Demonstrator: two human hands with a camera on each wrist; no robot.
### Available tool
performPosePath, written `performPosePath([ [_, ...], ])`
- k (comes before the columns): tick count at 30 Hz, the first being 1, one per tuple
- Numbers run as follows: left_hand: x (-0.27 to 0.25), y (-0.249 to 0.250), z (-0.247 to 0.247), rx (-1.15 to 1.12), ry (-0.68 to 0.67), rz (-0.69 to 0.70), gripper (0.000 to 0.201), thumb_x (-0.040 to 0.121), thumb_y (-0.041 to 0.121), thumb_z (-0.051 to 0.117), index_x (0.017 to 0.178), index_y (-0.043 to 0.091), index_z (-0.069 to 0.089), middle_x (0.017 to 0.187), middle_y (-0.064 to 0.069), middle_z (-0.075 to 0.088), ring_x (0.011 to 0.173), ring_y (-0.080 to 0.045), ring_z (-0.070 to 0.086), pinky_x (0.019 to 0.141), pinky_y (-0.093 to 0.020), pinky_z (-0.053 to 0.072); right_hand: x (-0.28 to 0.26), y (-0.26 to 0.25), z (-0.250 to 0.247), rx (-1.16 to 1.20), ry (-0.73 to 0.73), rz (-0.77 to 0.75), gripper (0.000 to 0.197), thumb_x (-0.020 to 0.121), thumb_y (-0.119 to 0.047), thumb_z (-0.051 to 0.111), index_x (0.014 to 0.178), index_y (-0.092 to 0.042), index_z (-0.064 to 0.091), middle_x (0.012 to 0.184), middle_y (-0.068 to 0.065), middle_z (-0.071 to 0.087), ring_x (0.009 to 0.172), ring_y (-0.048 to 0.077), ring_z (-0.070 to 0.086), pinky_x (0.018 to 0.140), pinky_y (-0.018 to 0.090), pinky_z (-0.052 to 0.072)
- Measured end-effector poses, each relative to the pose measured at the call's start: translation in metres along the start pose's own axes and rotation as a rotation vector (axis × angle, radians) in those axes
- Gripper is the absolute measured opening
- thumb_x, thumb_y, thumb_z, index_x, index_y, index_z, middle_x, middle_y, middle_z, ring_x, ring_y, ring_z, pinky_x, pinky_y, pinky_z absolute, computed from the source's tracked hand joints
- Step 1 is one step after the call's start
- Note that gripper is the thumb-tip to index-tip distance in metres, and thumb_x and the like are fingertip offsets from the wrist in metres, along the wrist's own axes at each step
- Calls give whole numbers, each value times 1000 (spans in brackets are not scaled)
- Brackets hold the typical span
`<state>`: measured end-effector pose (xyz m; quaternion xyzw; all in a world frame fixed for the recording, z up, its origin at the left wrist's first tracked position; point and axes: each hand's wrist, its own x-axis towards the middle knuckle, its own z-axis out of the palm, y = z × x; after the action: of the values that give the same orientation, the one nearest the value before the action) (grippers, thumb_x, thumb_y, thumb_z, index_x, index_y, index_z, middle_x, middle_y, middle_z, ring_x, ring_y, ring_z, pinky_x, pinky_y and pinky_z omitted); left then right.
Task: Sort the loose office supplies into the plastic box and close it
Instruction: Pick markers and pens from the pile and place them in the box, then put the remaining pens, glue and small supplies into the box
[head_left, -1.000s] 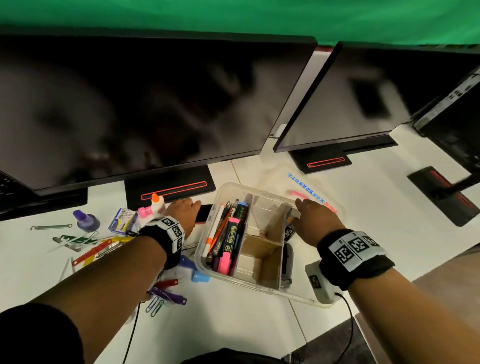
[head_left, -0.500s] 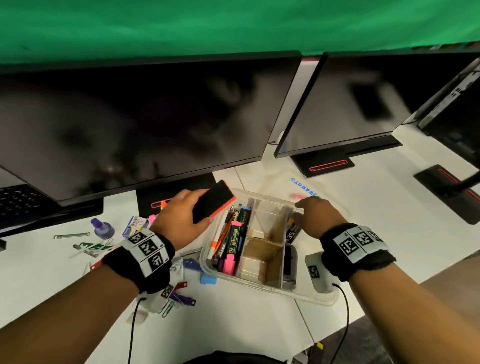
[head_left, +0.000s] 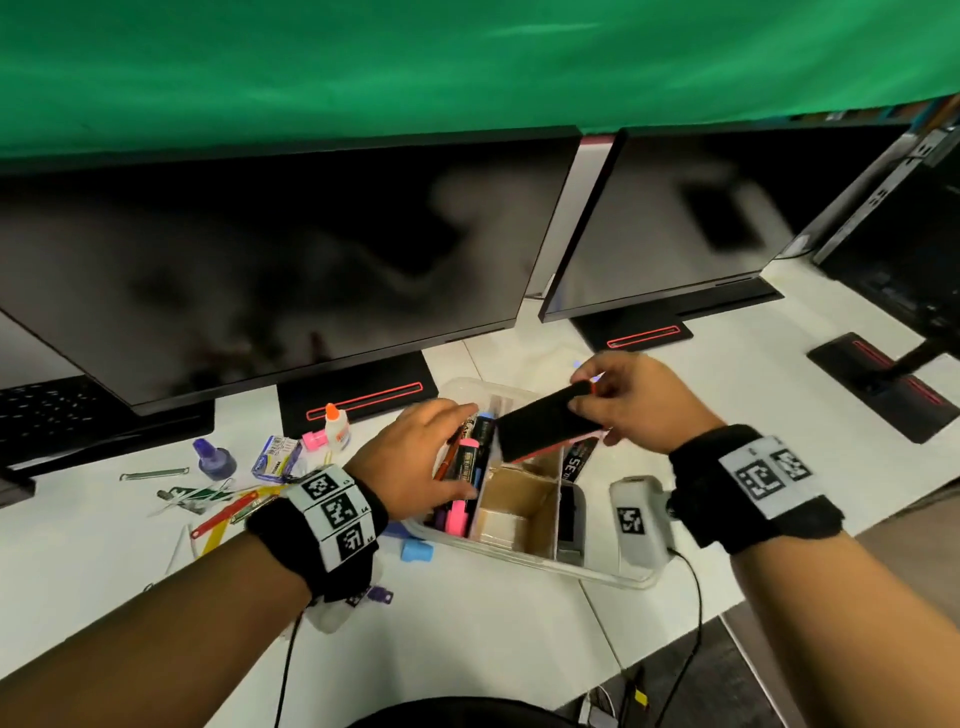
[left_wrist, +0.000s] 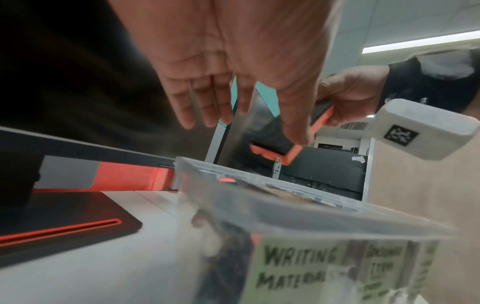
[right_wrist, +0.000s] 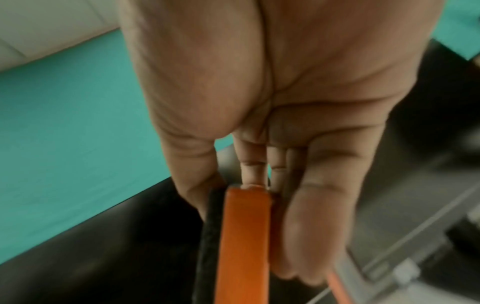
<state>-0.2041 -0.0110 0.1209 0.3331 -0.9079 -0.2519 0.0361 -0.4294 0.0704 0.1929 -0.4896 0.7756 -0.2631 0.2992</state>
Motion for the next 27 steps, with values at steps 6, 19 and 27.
performPosePath([
  [6,-9,-24,4,99,-302,-59,100,74,50,72,150,27,12,160,8,2,147,-11,4,118,-27,11,2,27,-35,-576,122,213,20,79,-19,62,95,-8,65,88,12,65,75,27,62,72,36,55],
  [19,-14,-21,11,16,-314,-127,100,78,42,71,151,25,5,160,7,-6,147,-13,11,116,-26,19,46,76,34,-706,-123,399,39,61,-32,82,82,-10,56,62,-2,48,77,26,61,67,29,50],
  [27,-17,-41,9,-30,-128,-94,66,88,39,59,146,29,28,156,8,23,143,-12,24,116,-26,22,43,70,22,-673,11,349,36,82,-43,63,101,-14,56,96,10,62,85,24,55,71,29,41],
])
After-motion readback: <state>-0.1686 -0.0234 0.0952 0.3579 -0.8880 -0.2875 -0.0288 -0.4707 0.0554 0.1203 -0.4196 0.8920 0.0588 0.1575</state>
